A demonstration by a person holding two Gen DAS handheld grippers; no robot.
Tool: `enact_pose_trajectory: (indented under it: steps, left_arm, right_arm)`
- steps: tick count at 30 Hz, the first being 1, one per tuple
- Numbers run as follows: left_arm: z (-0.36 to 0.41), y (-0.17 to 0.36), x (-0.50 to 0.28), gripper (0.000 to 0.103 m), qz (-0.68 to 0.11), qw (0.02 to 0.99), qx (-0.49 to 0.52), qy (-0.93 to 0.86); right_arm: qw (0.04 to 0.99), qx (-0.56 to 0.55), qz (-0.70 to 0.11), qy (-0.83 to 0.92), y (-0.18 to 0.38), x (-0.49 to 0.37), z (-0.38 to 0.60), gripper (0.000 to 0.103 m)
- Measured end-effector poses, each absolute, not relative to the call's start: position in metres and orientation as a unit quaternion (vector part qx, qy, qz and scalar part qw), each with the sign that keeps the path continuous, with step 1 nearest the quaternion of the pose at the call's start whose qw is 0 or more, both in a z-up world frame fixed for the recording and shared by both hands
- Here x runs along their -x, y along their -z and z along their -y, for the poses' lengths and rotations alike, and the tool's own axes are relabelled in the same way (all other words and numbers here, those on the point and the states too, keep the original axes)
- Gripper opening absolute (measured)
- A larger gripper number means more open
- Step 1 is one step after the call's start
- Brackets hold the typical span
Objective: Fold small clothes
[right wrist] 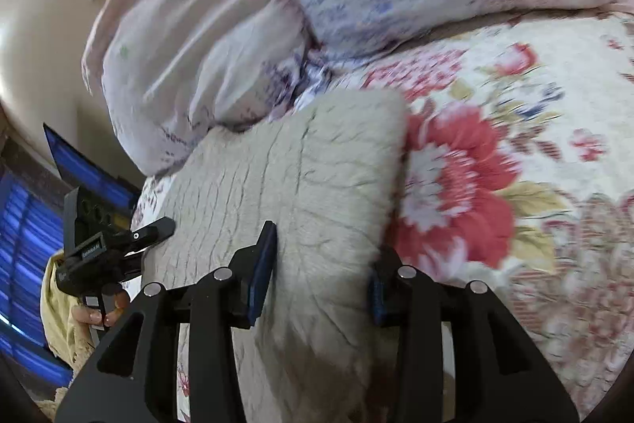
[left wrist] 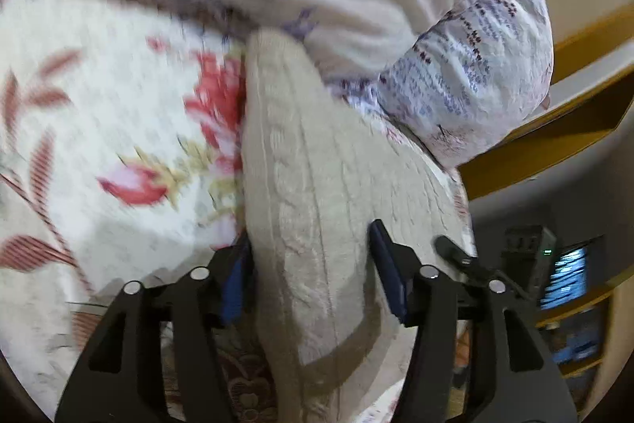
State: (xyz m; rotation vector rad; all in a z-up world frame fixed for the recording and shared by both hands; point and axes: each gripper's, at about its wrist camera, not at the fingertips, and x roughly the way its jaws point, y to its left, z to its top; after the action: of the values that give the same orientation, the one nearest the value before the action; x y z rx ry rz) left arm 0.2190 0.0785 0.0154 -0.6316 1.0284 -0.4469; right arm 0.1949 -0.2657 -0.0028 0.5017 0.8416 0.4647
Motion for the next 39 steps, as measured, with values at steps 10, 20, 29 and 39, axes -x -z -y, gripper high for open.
enact_pose_trajectory:
  steps: [10,20,29,39]
  left_arm:
    - [-0.04,-0.068,-0.179,0.065,-0.384,0.888,0.133,0.215]
    - [-0.03,-0.063,-0.171,0.071,-0.386,0.901,0.081,0.182]
    - [-0.036,-0.052,-0.156,0.076,-0.401,0.905,0.033,0.139]
    - [-0.041,-0.04,-0.153,0.081,-0.412,0.9,0.053,0.135]
  right_arm:
    - [0.896,-0.207,-0.351,-0.174,-0.012,-0.193,0.268,0.009]
    - [0.913,-0.153,-0.356,-0.126,-0.013,-0.187,0.264,0.024]
    - [0.925,-0.047,-0.33,-0.183,-0.026,-0.138,0.232,0.026]
    - [0.929,-0.023,-0.336,-0.153,-0.015,-0.126,0.22,0.058]
